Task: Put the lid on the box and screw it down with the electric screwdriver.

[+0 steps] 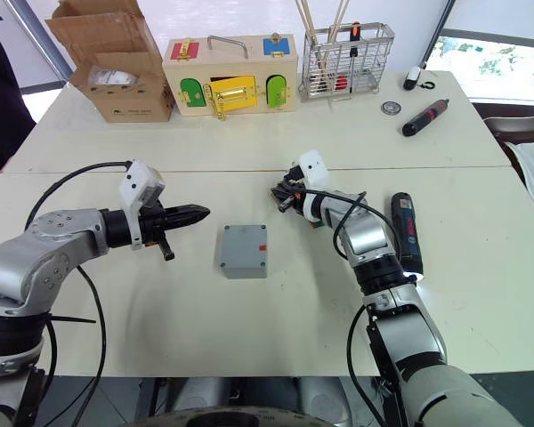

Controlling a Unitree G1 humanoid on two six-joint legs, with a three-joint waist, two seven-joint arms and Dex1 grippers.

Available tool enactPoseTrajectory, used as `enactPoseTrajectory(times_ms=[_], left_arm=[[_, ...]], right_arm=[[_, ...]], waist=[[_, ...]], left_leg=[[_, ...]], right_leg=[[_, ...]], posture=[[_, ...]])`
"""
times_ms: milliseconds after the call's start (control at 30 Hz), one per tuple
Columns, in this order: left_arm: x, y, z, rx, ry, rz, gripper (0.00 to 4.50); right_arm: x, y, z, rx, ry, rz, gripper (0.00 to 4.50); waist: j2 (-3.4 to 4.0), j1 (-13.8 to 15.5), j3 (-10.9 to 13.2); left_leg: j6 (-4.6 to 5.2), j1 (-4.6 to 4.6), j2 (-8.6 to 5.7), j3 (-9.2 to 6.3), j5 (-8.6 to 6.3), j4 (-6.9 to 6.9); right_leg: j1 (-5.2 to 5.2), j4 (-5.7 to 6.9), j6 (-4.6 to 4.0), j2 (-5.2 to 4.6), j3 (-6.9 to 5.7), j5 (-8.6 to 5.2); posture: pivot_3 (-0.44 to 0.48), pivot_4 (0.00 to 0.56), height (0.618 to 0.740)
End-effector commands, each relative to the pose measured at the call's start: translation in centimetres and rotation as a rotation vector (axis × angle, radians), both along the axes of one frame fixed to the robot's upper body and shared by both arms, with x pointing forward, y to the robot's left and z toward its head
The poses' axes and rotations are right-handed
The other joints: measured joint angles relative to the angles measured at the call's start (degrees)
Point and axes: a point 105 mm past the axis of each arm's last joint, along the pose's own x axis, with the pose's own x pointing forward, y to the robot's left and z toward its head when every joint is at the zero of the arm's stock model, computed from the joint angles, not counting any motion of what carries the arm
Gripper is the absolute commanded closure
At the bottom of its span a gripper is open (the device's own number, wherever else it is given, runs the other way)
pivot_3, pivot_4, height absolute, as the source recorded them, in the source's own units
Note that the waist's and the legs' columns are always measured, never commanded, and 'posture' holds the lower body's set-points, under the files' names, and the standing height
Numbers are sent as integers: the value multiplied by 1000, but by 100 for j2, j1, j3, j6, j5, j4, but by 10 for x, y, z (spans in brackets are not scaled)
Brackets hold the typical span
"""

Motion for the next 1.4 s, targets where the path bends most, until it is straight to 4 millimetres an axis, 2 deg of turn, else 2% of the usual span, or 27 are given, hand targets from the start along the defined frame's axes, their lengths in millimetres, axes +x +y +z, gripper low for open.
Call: enactPoseTrajectory(times_ms=[33, 367, 733, 833, 1000, 1100, 1167, 1267, 1400], left_arm=[[-1, -1, 4, 13, -31, -13, 4500], [0, -1, 4, 13, -30, -15, 4500], [4, 0, 6, 9, -37, -33, 4500], [3, -3, 7, 12, -39, -66, 4500], [-13, -7, 14, 53, -28, -202, 4500], [-22, -5, 15, 110, -21, -278, 4500], [-25, -5, 14, 136, -17, -306, 4500], [-30, -5, 8, 185, -9, -351, 4500], [-30, -7, 2, 204, -6, -370, 4500]], right_arm=[[2, 2, 15, 28, -52, -3, 4449], [3, -3, 18, 17, -66, -13, 4449], [-3, -1, 59, 49, -168, 17, 4449], [-12, -1, 75, 59, -199, 43, 4449], [-63, -5, 89, 48, -163, 209, 4449], [-94, -11, 83, -6, -112, 279, 4449], [-104, -12, 79, -24, -89, 301, 4449], [-116, -7, 72, -20, -52, 328, 4449], [-117, 2, 63, -15, -35, 332, 4449]], waist=[[0, 0, 0], [0, 1, 0], [0, 11, 0], [1, 14, 0], [1, 37, 1], [1, 43, 1], [1, 41, 1], [1, 25, 1], [1, 30, 1]], left_leg=[[0, 0, 0, 0, 0, 0], [0, 0, 0, 0, 0, 0], [0, 0, 0, 0, 0, 0], [0, 0, 0, 0, 0, 0], [2, -3, 0, -3, -1, -3], [32, -4, 0, -4, -18, -6], [35, -3, 0, -3, -20, -5], [35, 0, 1, -4, -20, -5], [35, 1, 2, -3, -20, -3]], right_leg=[[0, 0, 0, 0, 0, 0], [0, 0, 0, 0, 0, 0], [0, 0, 0, 0, 0, 0], [0, 0, 0, -1, 0, 0], [0, -4, 0, -2, -1, 0], [2, -8, 0, -4, -1, 0], [3, -8, 0, -4, 0, 0], [3, -5, 0, -2, 2, 0], [4, -3, 0, 0, 2, 0]], posture=[[0, 150, 740], [0, 150, 740], [0, 150, 740], [0, 150, 740], [0, 150, 740], [0, 150, 740], [0, 150, 740], [0, 150, 740], [0, 150, 740]])
